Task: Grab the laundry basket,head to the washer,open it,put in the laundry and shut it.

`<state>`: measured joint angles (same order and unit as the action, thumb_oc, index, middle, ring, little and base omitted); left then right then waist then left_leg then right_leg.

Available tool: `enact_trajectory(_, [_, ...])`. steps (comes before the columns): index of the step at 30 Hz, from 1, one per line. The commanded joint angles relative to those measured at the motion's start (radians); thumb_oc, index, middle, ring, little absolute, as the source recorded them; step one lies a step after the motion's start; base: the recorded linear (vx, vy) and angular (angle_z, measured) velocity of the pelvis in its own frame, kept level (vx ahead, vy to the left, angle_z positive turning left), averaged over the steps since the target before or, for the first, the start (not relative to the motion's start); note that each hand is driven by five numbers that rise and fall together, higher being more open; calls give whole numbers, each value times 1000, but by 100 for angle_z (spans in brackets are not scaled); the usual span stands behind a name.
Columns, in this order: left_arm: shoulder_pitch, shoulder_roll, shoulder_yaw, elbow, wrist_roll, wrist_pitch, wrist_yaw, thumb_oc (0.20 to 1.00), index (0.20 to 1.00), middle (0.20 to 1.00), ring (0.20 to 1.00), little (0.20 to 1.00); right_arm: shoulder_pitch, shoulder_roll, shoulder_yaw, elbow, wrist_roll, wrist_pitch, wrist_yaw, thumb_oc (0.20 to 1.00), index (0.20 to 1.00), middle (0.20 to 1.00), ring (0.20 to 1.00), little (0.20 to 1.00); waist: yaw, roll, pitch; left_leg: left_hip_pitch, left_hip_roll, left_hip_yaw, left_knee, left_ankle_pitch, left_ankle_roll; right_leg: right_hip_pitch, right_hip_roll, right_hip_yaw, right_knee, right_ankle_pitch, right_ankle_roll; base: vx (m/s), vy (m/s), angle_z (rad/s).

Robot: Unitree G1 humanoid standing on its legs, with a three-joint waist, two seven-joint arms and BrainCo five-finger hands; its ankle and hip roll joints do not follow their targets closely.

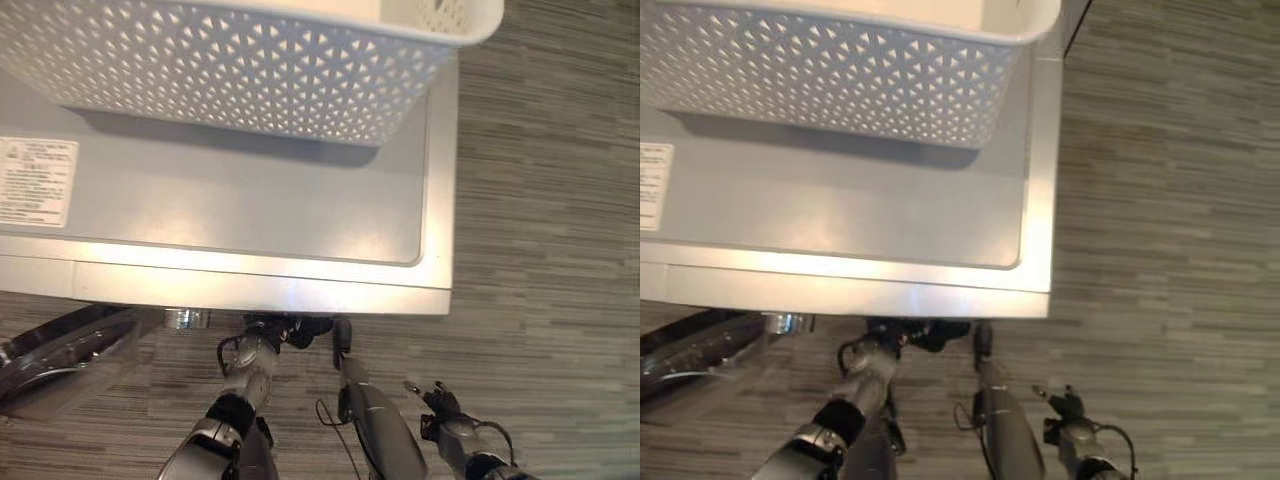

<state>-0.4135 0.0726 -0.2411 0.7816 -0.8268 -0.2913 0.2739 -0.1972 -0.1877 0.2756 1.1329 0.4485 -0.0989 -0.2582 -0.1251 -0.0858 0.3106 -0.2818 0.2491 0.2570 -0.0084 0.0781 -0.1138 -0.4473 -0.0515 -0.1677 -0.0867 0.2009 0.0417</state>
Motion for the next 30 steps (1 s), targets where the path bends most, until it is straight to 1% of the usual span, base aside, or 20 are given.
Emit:
enact_trajectory(1, [-31,23,65,24,-24,-86,60,200,200,200,200,200,-3,-1,34,-25,-49,-26,-21,1000,1000,1000,1000,1000,-8,-66,-27,-106,10,-49,45,89,-87,68,-46,18,-1,-95,95,-39,-3,-3])
enact_trajectory(6, [-112,63,142,70,-47,-123,113,200,200,200,200,200,-8,-1,50,-51,-57,-38,-32,1000,1000,1000,1000,1000,-23,-100,-15,-145,3,-45,75,60,-80,37,-52,20,-1,-79,102,-39,9,1])
enact_trajectory(7, [-112,63,142,70,-47,-123,112,200,200,200,200,200,-9,-1,51,-51,-57,-38,-32,1000,1000,1000,1000,1000,-24,-100,-15,-146,2,-45,76,60,-80,36,-52,20,-1,-78,102,-40,23,2])
enact_trajectory(12, [-207,148,227,113,-86,-162,152,200,200,200,200,200,-9,11,69,-77,-55,-54,-30,1000,1000,1000,1000,1000,-39,-137,-9,-173,-6,-39,91,34,-73,10,-51,28,1,-64,110,-32,10,-4])
enact_trajectory(13, [-209,149,227,114,-86,-162,151,200,200,200,200,200,-10,11,69,-77,-55,-54,-31,1000,1000,1000,1000,1000,-39,-137,-9,-173,-7,-39,91,33,-73,10,-51,28,1,-64,110,-20,-3,-14])
enact_trajectory(14, [-229,170,241,118,-95,-168,155,200,200,200,200,200,-8,13,74,-84,-59,-56,-27,1000,1000,1000,1000,1000,-42,-145,-10,-177,-8,-40,92,27,-71,6,-49,30,1,-62,112,72,6,-11])
enact_trajectory(15, [-281,209,262,129,-122,-182,154,200,200,200,200,200,-7,17,85,-87,-61,-59,-23,1000,1000,1000,1000,1000,-47,-151,-14,-178,-5,-50,100,-12,-76,9,-43,36,2,-78,122,-22,-6,-7])
enact_trajectory(16, [-304,223,262,131,-127,-186,155,200,200,200,200,200,-7,14,90,-92,-62,-60,-21,1000,1000,1000,1000,1000,-52,-160,-6,-194,-9,-41,109,10,-63,-3,-51,29,5,-57,116,76,10,-5])
enact_trajectory(17, [-331,234,259,135,-131,-188,154,200,200,200,200,200,-5,14,94,-92,-66,-61,-19,1000,1000,1000,1000,1000,-54,-156,-12,-188,-7,-55,108,-22,-70,4,-48,32,4,-75,125,0,0,0])
enact_trajectory(22, [-423,231,232,128,-147,-198,151,200,200,200,200,200,-10,8,105,-88,-76,-58,-19,1000,1000,1000,1000,1000,-64,-154,-5,-204,-14,-65,120,-37,-65,1,-61,22,7,-73,129,11,23,4])
enact_trajectory(24, [-490,229,214,137,-155,-200,149,200,200,200,200,200,-19,3,116,-86,-92,-54,-27,1000,1000,1000,1000,1000,-72,-156,-1,-222,-14,-70,128,-43,-62,-14,-69,12,30,-78,131,-23,25,9])
enact_trajectory(26, [-536,230,203,156,-173,-198,145,200,200,200,200,200,-27,-2,123,-79,-109,-45,-37,1000,1000,1000,1000,1000,-77,-155,3,-244,-12,-76,140,-50,-60,-46,-77,4,72,-91,132,-35,17,10])
enact_trajectory(27, [-579,227,188,180,-187,-188,136,200,200,200,200,200,-34,-6,130,-56,-130,-30,-45,1000,1000,1000,1000,1000,-82,-151,7,-270,-10,-85,157,-58,-57,-87,-83,-3,124,-110,131,-35,10,21])
enact_trajectory(28, [-582,228,187,182,-189,-188,135,200,200,200,200,200,-36,-5,129,-55,-131,-29,-45,1000,1000,1000,1000,1000,-83,-150,6,-276,-10,-87,161,-59,-57,-92,-83,-4,128,-113,131,-43,-10,30])
enact_trajectory(29, [-630,214,163,213,-200,-169,117,200,200,200,200,200,-28,-9,143,-5,-154,-8,-36,1000,1000,1000,1000,1000,-90,-144,4,-323,-8,-108,203,-78,-51,-151,-88,-15,200,-148,129,-19,-13,26])
enact_trajectory(30, [-632,214,163,215,-201,-169,116,200,200,200,200,200,-28,-9,142,-4,-154,-8,-36,1000,1000,1000,1000,1000,-91,-143,2,-328,-8,-111,207,-79,-51,-156,-88,-16,204,-150,129,-26,-19,19])
